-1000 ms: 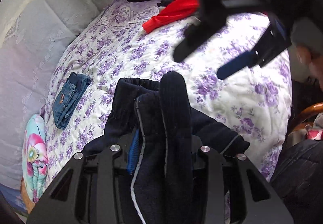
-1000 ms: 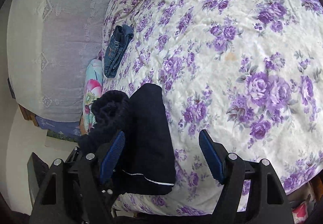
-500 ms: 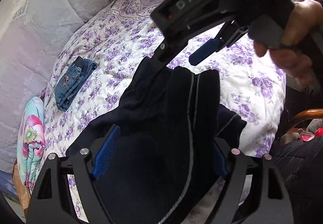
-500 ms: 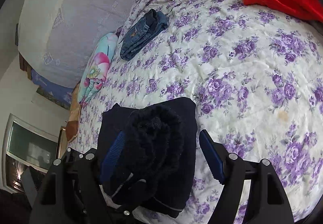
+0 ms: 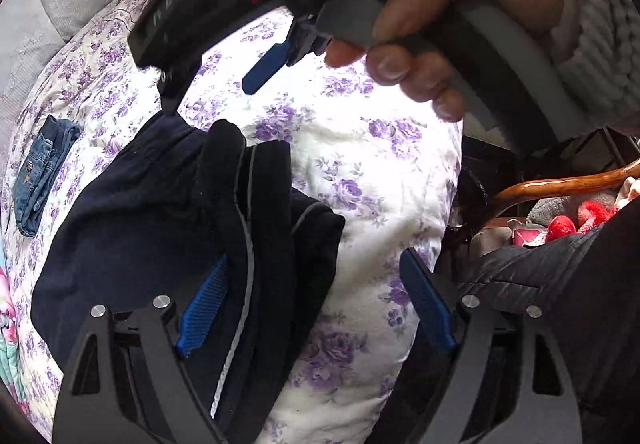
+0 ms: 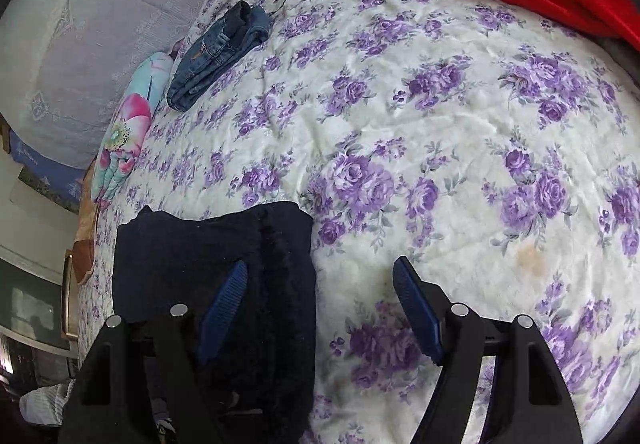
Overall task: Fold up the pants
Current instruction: 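Lower the folded pants onto the quilt and open both grippers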
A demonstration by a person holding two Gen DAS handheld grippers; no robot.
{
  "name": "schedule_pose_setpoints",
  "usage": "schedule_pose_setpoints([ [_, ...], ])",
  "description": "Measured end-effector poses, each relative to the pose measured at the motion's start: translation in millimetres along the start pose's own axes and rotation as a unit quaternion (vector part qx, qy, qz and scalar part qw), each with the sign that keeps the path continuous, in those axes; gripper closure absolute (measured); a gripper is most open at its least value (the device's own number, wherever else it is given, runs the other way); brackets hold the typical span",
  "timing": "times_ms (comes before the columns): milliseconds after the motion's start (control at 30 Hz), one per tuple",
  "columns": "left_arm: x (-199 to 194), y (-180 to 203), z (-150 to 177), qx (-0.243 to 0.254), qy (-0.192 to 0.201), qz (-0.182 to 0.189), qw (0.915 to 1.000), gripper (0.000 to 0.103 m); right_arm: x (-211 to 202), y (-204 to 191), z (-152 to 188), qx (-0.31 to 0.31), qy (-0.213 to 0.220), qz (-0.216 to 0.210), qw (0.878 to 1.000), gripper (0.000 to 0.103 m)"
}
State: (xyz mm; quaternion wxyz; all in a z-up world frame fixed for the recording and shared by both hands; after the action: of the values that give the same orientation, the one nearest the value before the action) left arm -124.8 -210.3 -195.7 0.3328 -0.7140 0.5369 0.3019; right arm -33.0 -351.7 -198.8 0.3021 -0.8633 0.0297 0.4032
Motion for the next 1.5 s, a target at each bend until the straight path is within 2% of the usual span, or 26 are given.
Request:
schedule_pose_setpoints([
  [100,-17,-20,-1,-0.036,0.019,-0.017,0.999,0.022,-35,-21,0,-0.011,0.03,-0.055,0.998,0.029],
  [167,-33,-41,3,-0.075,0.025,-0.028,0.9965,0.022,-52,-41,6,-0.043,0.034,-0.087,0.995,0.03],
  [200,-41,-53,6,-0.096,0.028,-0.028,0.9946,0.022,-55,-50,11,-0.07,0.028,-0.084,0.994,0.033],
  [267,-56,-78,18,-0.142,0.029,-0.043,0.9885,0.022,-53,-62,21,-0.122,0.019,-0.051,0.991,0.039],
  [333,-63,-106,34,-0.194,0.021,-0.061,0.9789,0.022,-47,-66,31,-0.154,0.013,-0.024,0.988,0.041],
  [433,-63,-143,67,-0.278,-0.003,-0.095,0.956,0.022,-36,-56,49,-0.144,-0.006,-0.001,0.99,0.041],
  [500,-57,-153,88,-0.307,-0.013,-0.111,0.9451,0.022,-32,-43,61,-0.128,-0.016,0.005,0.992,0.041],
  [567,-43,-152,107,-0.314,-0.032,-0.123,0.9407,0.018,-28,-30,72,-0.112,-0.028,0.008,0.993,0.035],
  [633,-37,-149,117,-0.321,-0.026,-0.138,0.9367,0.012,-23,-16,81,-0.105,-0.031,0.015,0.994,0.025],
  [700,-42,-151,115,-0.323,-0.024,-0.143,0.9354,0.012,-18,-10,84,-0.089,-0.031,0.005,0.996,0.019],
  [767,-49,-151,112,-0.319,-0.024,-0.152,0.9351,0.013,-19,-15,81,-0.092,-0.033,0.013,0.995,0.019],
  [833,-65,-151,107,-0.314,-0.008,-0.157,0.9364,0.014,-30,-26,73,-0.108,-0.024,0.016,0.994,0.02],
  [867,-72,-151,106,-0.311,0.0,-0.163,0.9365,0.014,-39,-33,68,-0.114,-0.012,0.011,0.993,0.024],
  [933,-82,-155,107,-0.311,0.009,-0.18,0.933,0.014,-57,-50,55,-0.125,0.019,-0.009,0.992,0.027],
  [1033,-75,-166,123,-0.348,-0.006,-0.176,0.9209,0.014,-74,-84,38,-0.15,0.058,-0.048,0.986,0.029],
  [1067,-67,-171,130,-0.362,-0.02,-0.174,0.9155,0.014,-73,-95,35,-0.159,0.061,-0.06,0.984,0.036],
  [1167,-48,-179,144,-0.393,-0.043,-0.148,0.9067,0.009,-54,-117,35,-0.186,0.043,-0.072,0.979,0.05],
  [1233,-44,-183,148,-0.399,-0.044,-0.153,0.9028,0.004,-29,-112,44,-0.196,0.008,-0.045,0.98,0.055],
  [1267,-42,-183,148,-0.403,-0.046,-0.149,0.9018,0.004,-11,-101,50,-0.191,-0.021,-0.021,0.981,0.056],
  [1300,-43,-182,147,-0.4,-0.046,-0.154,0.9023,0.004,2,-88,55,-0.181,-0.035,-0.009,0.983,0.064],
  [1333,-46,-181,143,-0.389,-0.047,-0.166,0.9048,0.004,6,-80,58,-0.179,-0.027,-0.006,0.983,0.068],
  [1367,-51,-180,139,-0.377,-0.046,-0.18,0.9075,0.005,5,-77,57,-0.185,-0.022,-0.004,0.983,0.08],
  [1500,-80,-176,109,-0.346,-0.008,-0.209,0.9149,0.006,1,-76,52,-0.167,-0.049,-0.016,0.985,0.082],
])
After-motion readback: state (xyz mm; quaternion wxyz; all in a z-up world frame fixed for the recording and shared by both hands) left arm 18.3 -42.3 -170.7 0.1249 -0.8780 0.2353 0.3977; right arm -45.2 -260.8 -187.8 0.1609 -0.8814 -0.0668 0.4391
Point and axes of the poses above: each gripper's, at about its wrist camera, not at the fingertips, and x roughly the way its jaws point, y to its right, z to its underside, the point moved 5 cm from there along x, roughly the way its jaws point, and after that the axes turned 8 degrees about y, right-handed, at the moved point
